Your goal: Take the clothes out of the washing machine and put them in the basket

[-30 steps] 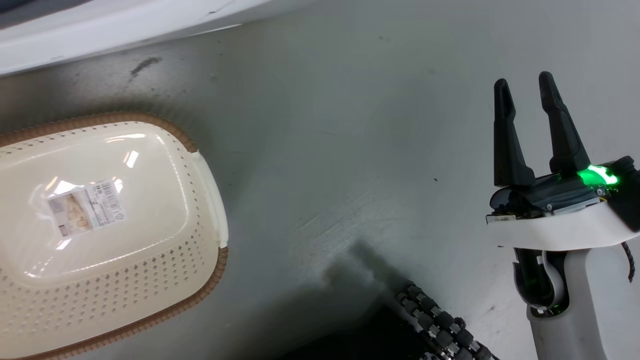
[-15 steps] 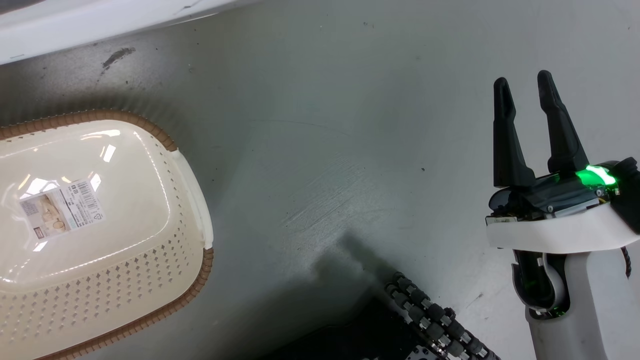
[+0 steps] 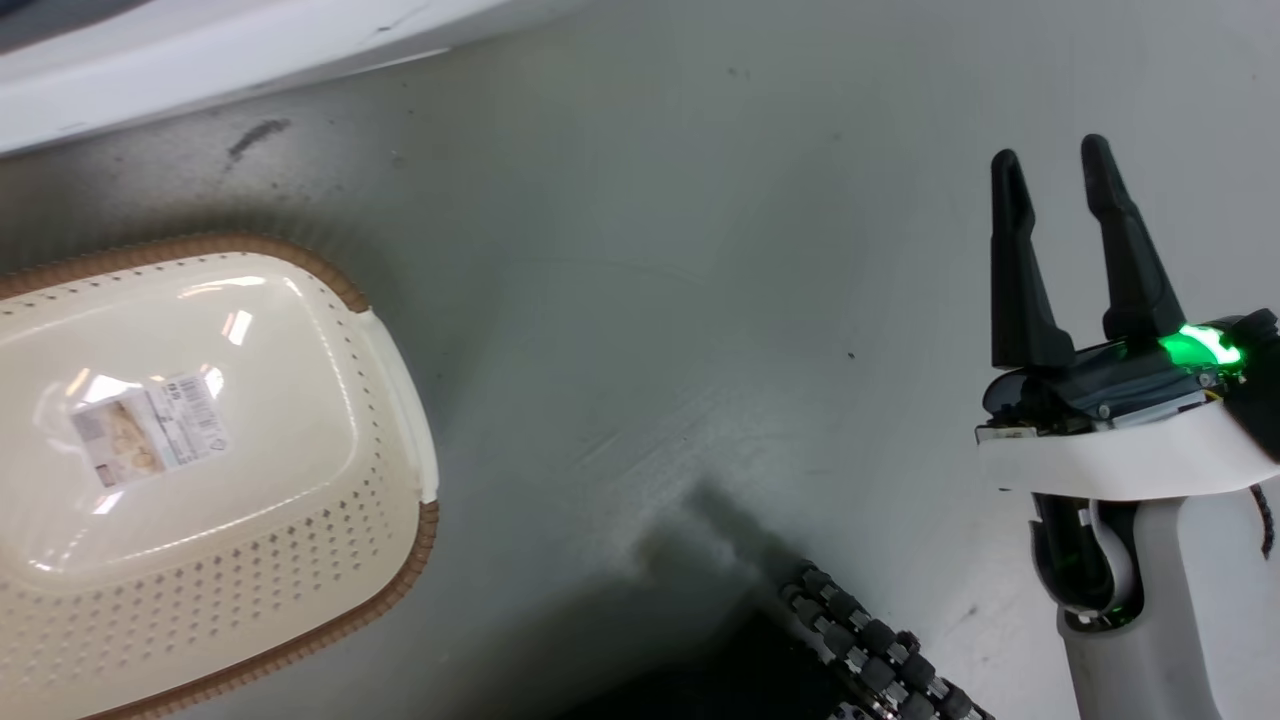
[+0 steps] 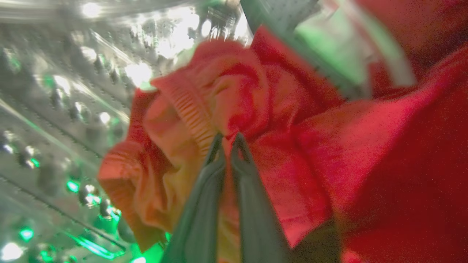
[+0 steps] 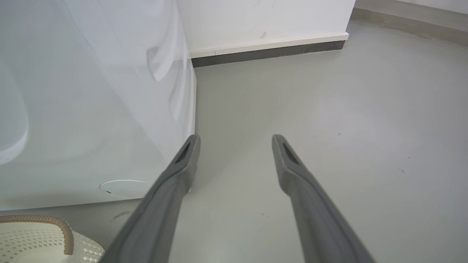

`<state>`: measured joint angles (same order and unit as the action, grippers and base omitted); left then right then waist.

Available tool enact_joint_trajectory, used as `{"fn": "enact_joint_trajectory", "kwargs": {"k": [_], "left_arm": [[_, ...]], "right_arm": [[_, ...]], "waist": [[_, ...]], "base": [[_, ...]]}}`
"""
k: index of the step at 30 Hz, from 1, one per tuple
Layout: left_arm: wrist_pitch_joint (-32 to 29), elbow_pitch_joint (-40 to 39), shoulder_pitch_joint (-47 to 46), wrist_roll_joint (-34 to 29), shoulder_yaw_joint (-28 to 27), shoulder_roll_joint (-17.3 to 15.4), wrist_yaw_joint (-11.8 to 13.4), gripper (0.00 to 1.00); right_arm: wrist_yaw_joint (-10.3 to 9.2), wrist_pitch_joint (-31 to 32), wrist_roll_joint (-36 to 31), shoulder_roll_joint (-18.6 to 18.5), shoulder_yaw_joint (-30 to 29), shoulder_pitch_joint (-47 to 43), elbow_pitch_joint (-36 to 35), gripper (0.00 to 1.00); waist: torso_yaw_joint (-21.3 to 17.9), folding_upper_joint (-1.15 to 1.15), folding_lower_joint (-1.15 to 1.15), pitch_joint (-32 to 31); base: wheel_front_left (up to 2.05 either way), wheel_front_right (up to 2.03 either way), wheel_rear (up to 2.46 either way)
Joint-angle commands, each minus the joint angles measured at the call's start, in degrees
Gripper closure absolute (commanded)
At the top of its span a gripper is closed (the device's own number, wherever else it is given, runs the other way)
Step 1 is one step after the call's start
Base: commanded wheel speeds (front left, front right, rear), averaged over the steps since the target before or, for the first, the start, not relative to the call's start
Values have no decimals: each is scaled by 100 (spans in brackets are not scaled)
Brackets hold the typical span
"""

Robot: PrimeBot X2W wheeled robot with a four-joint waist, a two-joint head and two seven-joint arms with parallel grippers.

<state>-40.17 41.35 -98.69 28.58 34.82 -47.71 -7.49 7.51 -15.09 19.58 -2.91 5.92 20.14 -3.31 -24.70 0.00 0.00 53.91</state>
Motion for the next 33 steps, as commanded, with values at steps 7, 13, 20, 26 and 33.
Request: {"fn": "enact_joint_trajectory", "kwargs": {"k": [7,13,20,26,33], "left_arm": [[1203,187,410,473,311,361,6,100],[2152,430,852,762,570,647,6,100],[3173,547,1710,1047,928,991,7,100],[4049,675,2421,1199,953,1305,6,100],[5215,760,3186,1164,964,1688,207,100]], "right_arm": [[-4,-12,-334,2,-260,55,75,0],[-4,-12,-598,1,-410,-74,59,0],[-4,-12,-899,1,-507,-216,85,0],[-4,-12,-1056,0,-579,-358,139,0],[-5,-12,-1286,0,-618,-552,196,0]], "waist": [[419,0,0,-628],[695,0,0,-1141],[1050,0,0,-1726],[1269,0,0,-2148],[1525,0,0,-2727]], "base": [[0,0,0],[0,0,0],[0,0,0],[0,0,0],[0,0,0]]}}
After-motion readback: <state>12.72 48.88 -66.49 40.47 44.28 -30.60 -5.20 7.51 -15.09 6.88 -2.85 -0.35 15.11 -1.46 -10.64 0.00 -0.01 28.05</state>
